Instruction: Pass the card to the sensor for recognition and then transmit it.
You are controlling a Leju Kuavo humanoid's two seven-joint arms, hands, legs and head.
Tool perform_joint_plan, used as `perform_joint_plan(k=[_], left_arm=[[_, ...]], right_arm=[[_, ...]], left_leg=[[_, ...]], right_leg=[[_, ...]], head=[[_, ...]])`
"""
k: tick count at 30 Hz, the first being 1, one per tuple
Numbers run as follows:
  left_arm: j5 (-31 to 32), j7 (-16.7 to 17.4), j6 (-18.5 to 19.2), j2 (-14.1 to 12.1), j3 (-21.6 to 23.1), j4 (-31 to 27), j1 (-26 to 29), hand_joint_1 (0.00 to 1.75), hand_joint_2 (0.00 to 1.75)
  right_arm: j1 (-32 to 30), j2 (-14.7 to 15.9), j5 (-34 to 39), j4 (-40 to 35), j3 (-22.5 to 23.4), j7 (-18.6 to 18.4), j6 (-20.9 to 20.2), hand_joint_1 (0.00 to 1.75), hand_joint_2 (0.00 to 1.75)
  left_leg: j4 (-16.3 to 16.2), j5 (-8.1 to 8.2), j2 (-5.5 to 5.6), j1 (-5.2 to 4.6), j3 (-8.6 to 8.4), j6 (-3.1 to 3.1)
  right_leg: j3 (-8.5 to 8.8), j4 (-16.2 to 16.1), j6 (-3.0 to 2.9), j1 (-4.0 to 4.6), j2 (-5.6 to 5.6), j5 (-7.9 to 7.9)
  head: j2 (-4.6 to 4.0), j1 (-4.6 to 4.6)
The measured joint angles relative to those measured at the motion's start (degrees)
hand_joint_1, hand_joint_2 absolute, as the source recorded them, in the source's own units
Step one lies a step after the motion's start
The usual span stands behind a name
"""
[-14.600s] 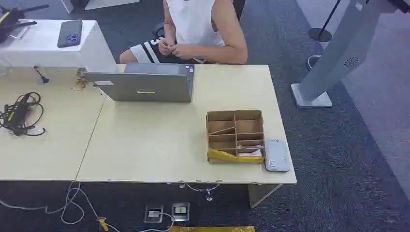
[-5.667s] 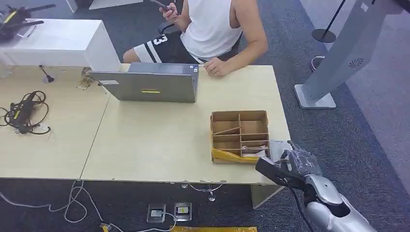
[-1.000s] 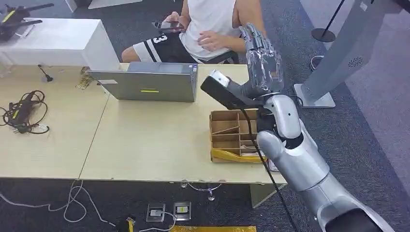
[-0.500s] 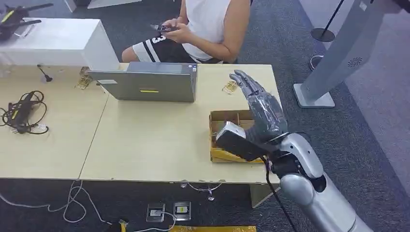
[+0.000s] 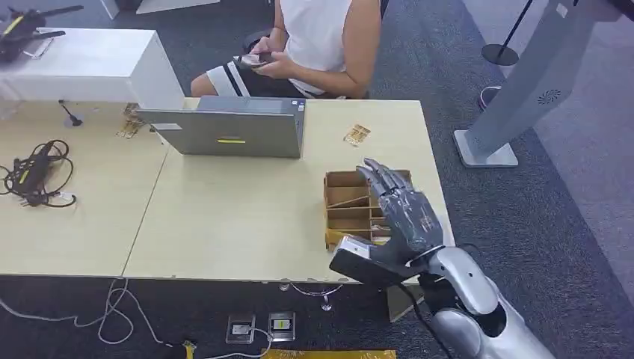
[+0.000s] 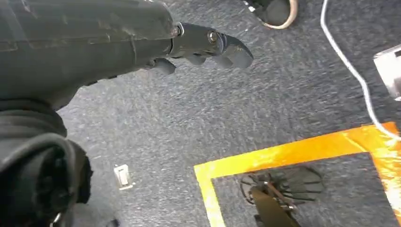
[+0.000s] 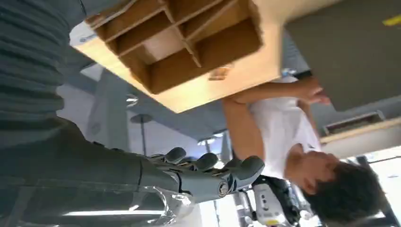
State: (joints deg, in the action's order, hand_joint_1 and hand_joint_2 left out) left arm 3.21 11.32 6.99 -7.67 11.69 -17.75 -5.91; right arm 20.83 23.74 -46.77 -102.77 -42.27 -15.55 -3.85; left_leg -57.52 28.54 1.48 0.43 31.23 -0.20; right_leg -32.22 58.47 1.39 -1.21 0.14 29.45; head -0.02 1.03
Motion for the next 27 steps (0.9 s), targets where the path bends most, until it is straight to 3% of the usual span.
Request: perform_joint_plan(k=[4, 12, 17, 27], left_arm=[[0.2, 0.0, 0.0, 0.1, -0.1, -0.4, -0.2, 0.00, 0.00], [0.9, 0.8, 0.0, 0.2, -0.4, -1.1, -0.2, 0.00, 0.00], [0.7, 0.8, 0.0, 0.2, -0.4, -1.1, 1.1, 0.00, 0.00], [0.7, 0.8, 0.0, 0.2, -0.4, -1.1, 1.2, 0.00, 0.00]], right_arm=[[0.0, 0.0, -8.3, 4.4, -1.4, -3.8, -0.1, 0.00, 1.75], [-0.2, -0.2, -8.7, 13.1, -3.2, -4.9, 0.6, 0.00, 1.75], [-1.2, -0.5, -8.8, 17.4, -3.9, -4.8, 3.0, 0.00, 1.75], [-1.2, -0.6, -7.9, 21.9, -4.5, -4.8, 4.8, 0.00, 1.75]], left_leg=[[0.0, 0.00, 0.01, -0.01, 0.05, 0.00], [0.0, -0.01, 0.02, -0.01, 0.05, 0.00], [0.0, 0.00, 0.01, -0.01, 0.06, 0.00], [0.0, -0.01, 0.02, -0.01, 0.03, 0.00]], right_leg=[[-0.01, 0.0, 0.00, -0.01, 0.00, 0.00], [-0.01, 0.0, 0.01, -0.02, -0.01, -0.01], [-0.04, 0.0, 0.00, -0.01, 0.00, 0.00], [0.00, 0.0, 0.01, -0.01, -0.01, -0.01]], head=[[0.00, 0.00], [0.00, -0.02], [0.00, -0.02], [0.00, 0.00]])
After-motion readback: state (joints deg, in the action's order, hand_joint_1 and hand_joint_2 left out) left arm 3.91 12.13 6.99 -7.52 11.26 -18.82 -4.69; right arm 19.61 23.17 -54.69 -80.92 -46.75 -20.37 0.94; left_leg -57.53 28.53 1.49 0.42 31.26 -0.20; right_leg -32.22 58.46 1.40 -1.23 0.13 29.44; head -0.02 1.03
